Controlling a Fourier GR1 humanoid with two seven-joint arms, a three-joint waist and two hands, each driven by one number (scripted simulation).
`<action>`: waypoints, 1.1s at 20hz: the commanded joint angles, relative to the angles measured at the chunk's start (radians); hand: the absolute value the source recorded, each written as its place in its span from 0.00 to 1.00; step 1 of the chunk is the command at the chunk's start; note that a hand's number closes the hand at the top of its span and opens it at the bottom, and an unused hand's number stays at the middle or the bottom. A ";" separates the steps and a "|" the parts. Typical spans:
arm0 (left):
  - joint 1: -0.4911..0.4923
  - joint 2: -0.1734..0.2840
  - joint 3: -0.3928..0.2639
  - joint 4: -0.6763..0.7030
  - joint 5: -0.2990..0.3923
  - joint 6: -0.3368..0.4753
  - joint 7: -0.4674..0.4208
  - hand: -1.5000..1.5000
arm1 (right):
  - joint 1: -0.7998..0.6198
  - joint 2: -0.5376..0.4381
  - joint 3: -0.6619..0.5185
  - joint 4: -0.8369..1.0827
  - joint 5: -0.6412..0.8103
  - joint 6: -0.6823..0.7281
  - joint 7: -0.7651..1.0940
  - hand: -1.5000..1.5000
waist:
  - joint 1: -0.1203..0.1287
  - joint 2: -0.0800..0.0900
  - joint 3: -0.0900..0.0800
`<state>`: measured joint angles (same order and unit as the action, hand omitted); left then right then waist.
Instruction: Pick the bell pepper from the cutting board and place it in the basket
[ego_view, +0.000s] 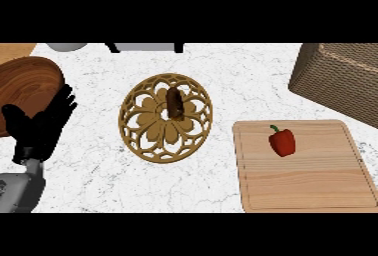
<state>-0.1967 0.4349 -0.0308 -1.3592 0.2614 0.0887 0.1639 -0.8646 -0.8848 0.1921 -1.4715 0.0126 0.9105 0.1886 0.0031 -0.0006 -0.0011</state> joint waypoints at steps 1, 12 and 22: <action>-0.017 0.002 0.012 -0.019 0.003 -0.014 0.044 0.50 | 0.030 -0.020 -0.057 0.084 0.010 0.085 -0.117 0.00 | 0.004 0.002 0.001; 0.002 -0.057 -0.001 -0.026 -0.062 0.014 0.028 0.50 | 0.366 0.026 -0.172 0.020 0.156 -0.055 -0.413 0.00 | -0.004 0.003 0.002; 0.048 -0.077 0.026 -0.050 -0.076 -0.023 -0.002 0.50 | 0.450 0.230 -0.090 0.150 0.405 -0.342 -0.603 0.00 | 0.012 0.003 0.002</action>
<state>-0.1969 0.3801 0.0047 -1.3760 0.2012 0.0681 0.1886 -0.4181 -0.7395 0.0635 -1.4050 0.3274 0.6625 -0.3518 0.0045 0.0019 0.0007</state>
